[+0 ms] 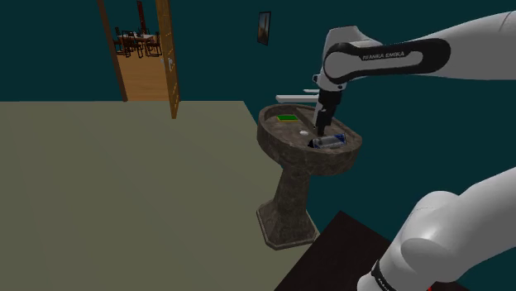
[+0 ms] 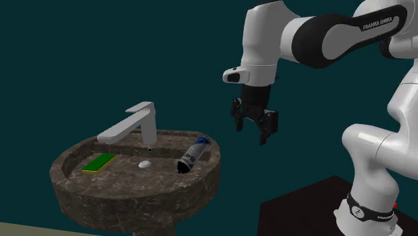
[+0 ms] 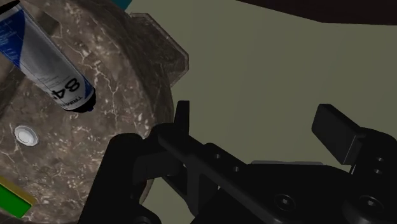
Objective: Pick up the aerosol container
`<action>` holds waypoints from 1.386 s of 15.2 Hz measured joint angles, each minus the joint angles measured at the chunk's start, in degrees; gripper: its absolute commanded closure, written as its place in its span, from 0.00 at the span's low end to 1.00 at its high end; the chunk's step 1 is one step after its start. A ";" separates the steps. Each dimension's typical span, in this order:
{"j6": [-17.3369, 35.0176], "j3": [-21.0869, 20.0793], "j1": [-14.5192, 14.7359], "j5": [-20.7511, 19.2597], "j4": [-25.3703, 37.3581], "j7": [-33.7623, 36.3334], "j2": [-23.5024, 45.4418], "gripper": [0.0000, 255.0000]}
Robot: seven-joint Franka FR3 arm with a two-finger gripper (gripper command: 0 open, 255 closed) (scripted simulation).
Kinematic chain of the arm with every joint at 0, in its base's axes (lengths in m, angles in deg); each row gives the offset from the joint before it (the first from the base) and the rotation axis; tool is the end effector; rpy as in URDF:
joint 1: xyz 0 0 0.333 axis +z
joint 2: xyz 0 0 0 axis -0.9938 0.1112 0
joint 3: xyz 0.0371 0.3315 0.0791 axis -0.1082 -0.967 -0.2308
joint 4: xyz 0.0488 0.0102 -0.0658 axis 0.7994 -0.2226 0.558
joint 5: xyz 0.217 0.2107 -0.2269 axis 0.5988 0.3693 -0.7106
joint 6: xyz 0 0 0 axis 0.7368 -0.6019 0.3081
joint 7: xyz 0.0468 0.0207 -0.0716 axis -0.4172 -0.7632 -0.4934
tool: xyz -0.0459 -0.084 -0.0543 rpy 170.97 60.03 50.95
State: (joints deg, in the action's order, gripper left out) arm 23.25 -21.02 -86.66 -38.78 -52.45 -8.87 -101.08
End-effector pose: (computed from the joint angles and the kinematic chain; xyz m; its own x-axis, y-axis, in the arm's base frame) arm 0.3756 -0.1495 0.5601 0.9788 0.1962 -0.0592 0.2011 -0.9753 0.0918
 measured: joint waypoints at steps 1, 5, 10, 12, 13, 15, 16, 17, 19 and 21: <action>0.29 0.77 -0.27 -0.46 0.84 -1.15 1.55 0.00; 3.18 3.86 -1.21 -1.69 4.47 -5.55 9.66 0.00; 5.69 7.09 -2.76 -2.22 10.36 -11.27 19.92 0.00; 5.97 7.96 -3.43 -2.15 13.33 -13.34 23.88 0.00; 6.12 8.42 -3.87 -2.06 14.88 -14.51 25.93 0.00; 7.43 9.30 -4.97 -1.57 17.87 -16.80 30.89 0.00; 7.30 9.47 -5.31 -1.46 19.48 -17.59 32.78 0.00; 7.87 9.87 -6.04 -1.37 20.68 -18.81 34.78 0.00; 7.92 10.21 -7.18 -0.89 24.54 -20.68 39.37 0.00; 7.37 10.39 -8.53 -0.28 29.29 -22.67 44.15 0.00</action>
State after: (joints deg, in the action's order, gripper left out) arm 30.61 -10.63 -95.19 -39.06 -23.16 -31.54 -56.93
